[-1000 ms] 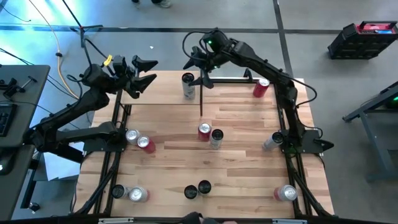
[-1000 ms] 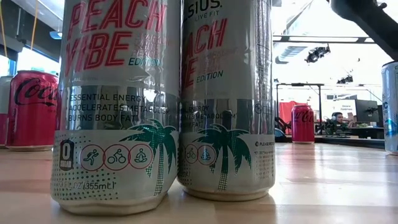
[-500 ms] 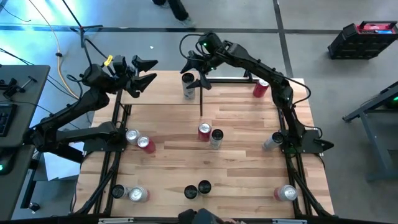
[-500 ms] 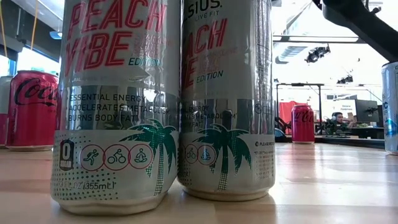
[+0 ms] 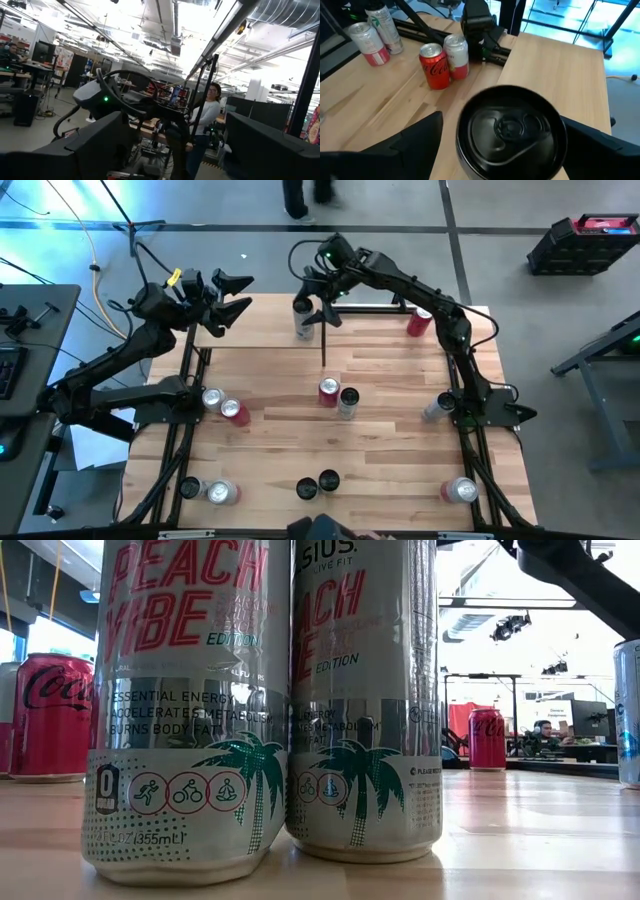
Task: Place canned beverage on shelf
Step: Put the top blue soda can on the shelf
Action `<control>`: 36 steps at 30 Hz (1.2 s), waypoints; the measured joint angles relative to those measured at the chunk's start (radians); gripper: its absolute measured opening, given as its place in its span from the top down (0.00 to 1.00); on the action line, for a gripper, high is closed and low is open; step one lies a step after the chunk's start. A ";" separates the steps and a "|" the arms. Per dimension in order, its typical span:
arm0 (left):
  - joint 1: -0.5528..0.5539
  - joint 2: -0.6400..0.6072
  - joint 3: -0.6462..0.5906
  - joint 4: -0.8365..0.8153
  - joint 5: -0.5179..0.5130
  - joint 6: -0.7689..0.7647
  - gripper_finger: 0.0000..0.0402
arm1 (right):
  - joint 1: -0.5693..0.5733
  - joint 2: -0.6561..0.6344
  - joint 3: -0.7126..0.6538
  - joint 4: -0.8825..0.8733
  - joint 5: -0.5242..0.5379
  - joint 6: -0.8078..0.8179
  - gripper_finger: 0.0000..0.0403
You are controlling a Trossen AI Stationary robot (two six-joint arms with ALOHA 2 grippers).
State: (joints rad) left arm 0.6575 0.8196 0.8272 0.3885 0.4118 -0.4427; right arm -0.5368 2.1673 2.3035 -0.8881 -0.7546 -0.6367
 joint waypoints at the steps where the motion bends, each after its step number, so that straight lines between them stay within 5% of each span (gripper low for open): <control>1: 0.000 0.000 0.000 0.000 0.000 0.000 0.13 | 0.000 0.000 -0.002 -0.004 0.001 0.000 0.18; 17: 0.007 -0.009 -0.001 -0.059 0.000 -0.017 0.13 | 0.018 -0.001 0.014 0.001 0.090 0.068 0.38; 25: 0.025 -0.031 -0.001 -0.098 -0.036 0.008 0.13 | 0.010 -0.007 0.050 0.040 0.120 0.149 0.36; 36: 0.025 -0.035 -0.001 -0.106 -0.049 0.002 0.13 | -0.035 -0.014 0.050 0.094 0.429 0.308 0.36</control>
State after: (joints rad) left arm 0.6823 0.7849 0.8261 0.2821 0.3624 -0.4404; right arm -0.5719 2.1532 2.3539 -0.7943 -0.3261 -0.3291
